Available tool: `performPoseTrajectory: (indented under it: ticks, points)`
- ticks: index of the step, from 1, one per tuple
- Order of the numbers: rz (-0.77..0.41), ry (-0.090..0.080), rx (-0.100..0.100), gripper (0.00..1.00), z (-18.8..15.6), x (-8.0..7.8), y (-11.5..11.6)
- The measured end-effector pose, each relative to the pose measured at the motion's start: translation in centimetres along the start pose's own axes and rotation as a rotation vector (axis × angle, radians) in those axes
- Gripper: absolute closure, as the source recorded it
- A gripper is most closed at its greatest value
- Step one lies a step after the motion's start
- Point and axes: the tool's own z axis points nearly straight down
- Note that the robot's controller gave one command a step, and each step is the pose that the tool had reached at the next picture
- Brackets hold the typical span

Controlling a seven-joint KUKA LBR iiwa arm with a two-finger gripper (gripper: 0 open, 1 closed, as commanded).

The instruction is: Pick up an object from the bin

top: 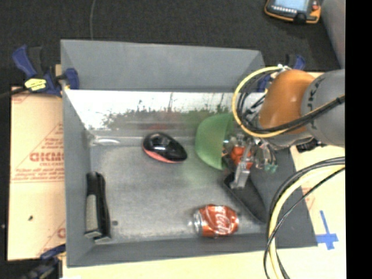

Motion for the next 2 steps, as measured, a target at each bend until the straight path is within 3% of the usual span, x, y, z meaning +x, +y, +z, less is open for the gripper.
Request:
performPoseTrajectory:
  ticks: [1,2]
  points:
    - [0.234,-0.015,-0.002,0.00,0.8,0.8,-1.9]
    - [0.015,-0.002,-0.003,1.00,0.0,0.0,0.0]
